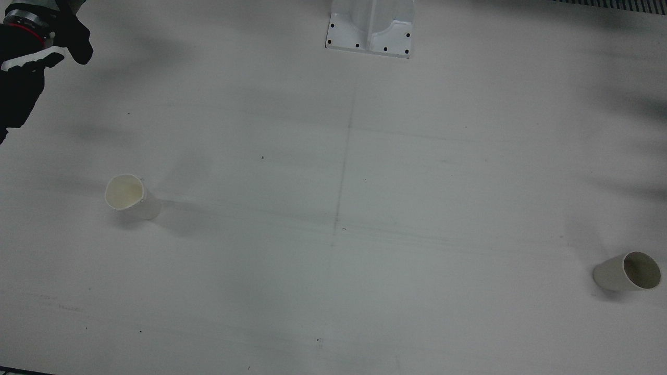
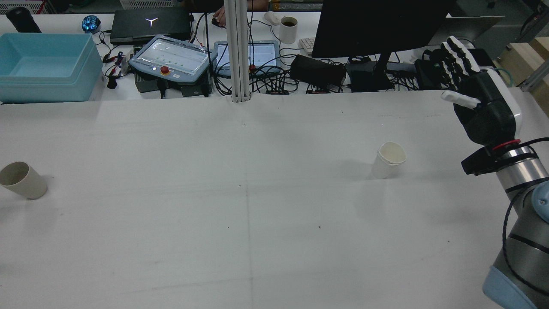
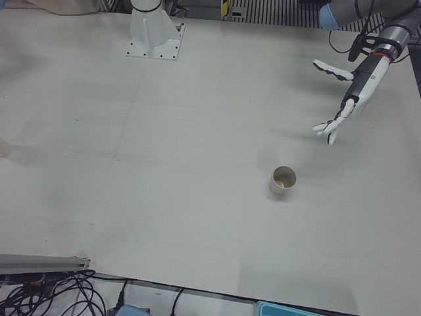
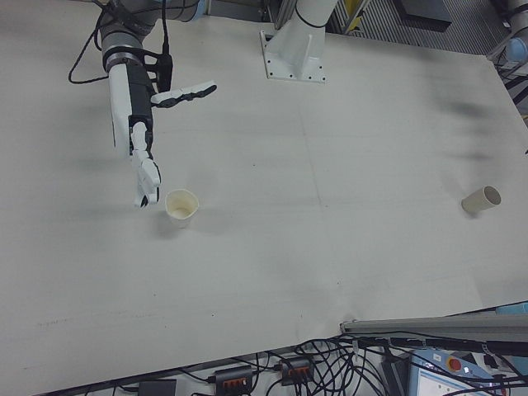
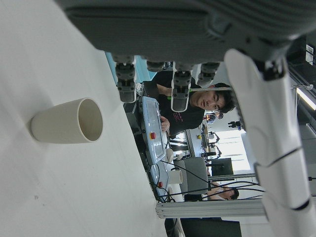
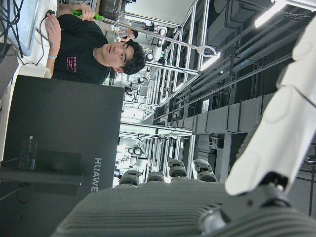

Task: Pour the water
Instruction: 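Reach the left hand toward the cream paper cup nearest it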

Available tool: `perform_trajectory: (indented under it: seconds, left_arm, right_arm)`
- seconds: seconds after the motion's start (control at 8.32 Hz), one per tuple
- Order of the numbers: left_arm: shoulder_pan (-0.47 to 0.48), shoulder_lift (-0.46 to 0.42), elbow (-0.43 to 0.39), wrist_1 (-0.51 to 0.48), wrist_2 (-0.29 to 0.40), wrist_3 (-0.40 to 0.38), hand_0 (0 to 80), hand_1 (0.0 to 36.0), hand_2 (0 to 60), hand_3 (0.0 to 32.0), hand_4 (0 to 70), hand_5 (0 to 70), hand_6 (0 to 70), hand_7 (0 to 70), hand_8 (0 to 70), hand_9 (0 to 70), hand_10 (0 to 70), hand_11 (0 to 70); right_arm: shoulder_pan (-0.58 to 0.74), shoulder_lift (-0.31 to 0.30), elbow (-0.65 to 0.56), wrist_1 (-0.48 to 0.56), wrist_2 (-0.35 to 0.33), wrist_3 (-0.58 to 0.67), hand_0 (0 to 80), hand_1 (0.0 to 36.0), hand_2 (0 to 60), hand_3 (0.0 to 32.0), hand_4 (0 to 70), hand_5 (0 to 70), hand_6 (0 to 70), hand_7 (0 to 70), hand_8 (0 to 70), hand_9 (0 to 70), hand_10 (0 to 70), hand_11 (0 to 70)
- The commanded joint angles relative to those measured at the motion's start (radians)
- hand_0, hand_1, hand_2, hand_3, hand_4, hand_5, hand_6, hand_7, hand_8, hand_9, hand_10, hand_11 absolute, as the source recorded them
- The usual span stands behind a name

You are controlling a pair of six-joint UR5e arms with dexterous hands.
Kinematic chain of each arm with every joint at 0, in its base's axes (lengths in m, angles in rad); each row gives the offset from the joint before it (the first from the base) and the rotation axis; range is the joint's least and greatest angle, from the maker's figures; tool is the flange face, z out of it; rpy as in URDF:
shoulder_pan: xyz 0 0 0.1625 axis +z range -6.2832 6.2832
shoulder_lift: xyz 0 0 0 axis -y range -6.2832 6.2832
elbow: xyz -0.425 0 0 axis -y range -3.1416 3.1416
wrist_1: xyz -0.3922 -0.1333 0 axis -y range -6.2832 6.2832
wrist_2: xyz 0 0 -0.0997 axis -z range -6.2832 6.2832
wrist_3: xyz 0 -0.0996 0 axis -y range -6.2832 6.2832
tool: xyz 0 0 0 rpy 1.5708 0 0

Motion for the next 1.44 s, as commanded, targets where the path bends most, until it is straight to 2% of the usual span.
perform_trajectory:
  seconds: [0.0, 0.12, 0.24, 0.36, 0.48, 0.6, 0.72, 0.84, 0.96, 1.08, 1.2, 1.32]
  left_arm:
    - [-0.001, -0.005, 0.001, 0.003, 0.000, -0.001, 50.4, 16.2, 4.1, 2.0, 5.3, 16.3, 15.4, 27.5, 3.1, 7.7, 12.8, 20.4]
    - [0.000, -0.006, 0.001, 0.003, 0.000, 0.001, 50.5, 15.8, 3.7, 2.2, 5.4, 15.7, 16.6, 30.4, 5.2, 10.8, 15.0, 23.4]
    - [-0.003, -0.005, 0.000, 0.003, 0.000, -0.001, 50.2, 15.0, 3.2, 2.0, 5.6, 16.6, 17.3, 28.0, 7.7, 13.6, 25.5, 38.7]
    - [-0.004, -0.005, -0.004, 0.003, 0.000, -0.001, 50.2, 14.7, 3.2, 1.6, 5.7, 17.2, 17.4, 26.4, 8.0, 13.7, 30.2, 44.8]
    - [-0.007, -0.003, -0.011, 0.003, 0.000, 0.001, 50.1, 15.2, 3.8, 1.8, 5.6, 16.5, 16.6, 25.6, 7.0, 12.4, 24.8, 37.7]
    - [-0.013, -0.003, -0.013, 0.001, -0.003, 0.014, 50.6, 16.0, 3.1, 3.0, 5.3, 15.4, 13.9, 21.8, 3.0, 6.8, 12.9, 20.6]
    - [-0.014, -0.003, -0.008, -0.009, -0.028, 0.078, 49.6, 14.9, 1.0, 2.0, 4.3, 16.4, 9.9, 13.2, 0.9, 1.2, 6.9, 11.6]
    - [-0.014, -0.003, -0.008, -0.040, -0.099, 0.155, 49.2, 14.3, 0.0, 1.4, 3.9, 16.8, 7.2, 8.3, 0.4, 0.2, 4.9, 8.7]
    - [-0.014, 0.000, -0.007, -0.068, -0.162, 0.194, 49.3, 14.7, 0.0, 0.6, 3.4, 14.3, 5.2, 5.6, 0.0, 0.0, 3.7, 7.1]
    - [-0.007, -0.005, -0.001, -0.068, -0.175, 0.206, 49.4, 14.6, 0.0, 0.0, 3.9, 11.9, 4.5, 4.9, 0.0, 0.0, 3.2, 6.4]
    - [-0.006, -0.009, -0.002, -0.071, -0.174, 0.218, 49.0, 13.7, 0.0, 0.0, 4.6, 8.1, 3.9, 3.7, 0.0, 0.0, 3.3, 6.4]
    - [-0.006, -0.012, 0.001, -0.057, -0.172, 0.222, 48.8, 13.4, 0.0, 0.0, 5.2, 8.8, 4.2, 4.0, 0.0, 0.0, 3.2, 6.3]
  right_arm:
    - [0.000, 0.000, 0.002, -0.001, 0.000, -0.003, 46.3, 11.3, 2.6, 0.0, 0.0, 14.2, 4.6, 5.3, 0.0, 0.0, 1.2, 3.2]
    - [0.002, 0.000, 0.002, -0.001, 0.000, -0.003, 46.2, 11.2, 2.8, 0.0, 0.0, 14.2, 4.4, 5.5, 0.0, 0.0, 1.3, 3.2]
    - [0.000, 0.000, 0.002, -0.001, 0.000, -0.003, 46.2, 11.3, 2.6, 0.4, 0.0, 13.7, 3.3, 4.7, 0.0, 0.0, 1.2, 3.1]
    - [0.000, 0.000, 0.000, -0.001, 0.000, -0.003, 46.1, 11.2, 2.8, 1.8, 0.0, 13.7, 2.3, 3.1, 0.0, 0.0, 1.5, 3.6]
    - [0.000, 0.000, -0.004, 0.001, 0.000, -0.003, 46.0, 11.1, 2.8, 2.6, 0.0, 13.6, 2.0, 2.3, 0.0, 0.0, 1.8, 3.9]
    - [-0.003, 0.000, -0.020, 0.001, 0.000, -0.003, 45.9, 11.1, 2.6, 2.8, 0.0, 13.6, 1.8, 1.3, 0.0, 0.0, 1.9, 4.2]
    - [-0.006, 0.000, -0.039, 0.004, 0.002, -0.001, 46.1, 11.2, 2.9, 2.0, 0.0, 13.4, 1.8, 0.2, 0.0, 0.0, 1.8, 4.0]
    - [-0.008, 0.000, -0.049, 0.009, 0.002, -0.003, 46.0, 11.3, 3.5, 0.8, 0.0, 13.9, 2.3, 0.9, 0.0, 0.0, 2.1, 4.5]
    - [-0.005, -0.002, -0.070, 0.015, 0.005, -0.003, 46.1, 11.6, 4.1, 0.0, 0.0, 14.2, 2.9, 1.9, 0.0, 0.0, 1.8, 3.9]
    - [-0.003, -0.002, -0.099, 0.048, 0.006, -0.004, 46.2, 11.8, 4.2, 0.0, 0.0, 14.6, 2.9, 1.7, 0.0, 0.0, 1.5, 3.5]
    - [-0.003, 0.000, -0.133, 0.134, 0.003, -0.022, 46.4, 12.3, 5.0, 0.0, 0.0, 14.9, 1.9, 0.1, 0.0, 0.0, 0.4, 2.0]
    - [0.011, -0.002, -0.139, 0.169, -0.001, -0.042, 46.4, 12.5, 5.2, 0.0, 0.0, 14.2, 0.9, 0.0, 0.0, 0.0, 0.0, 0.5]
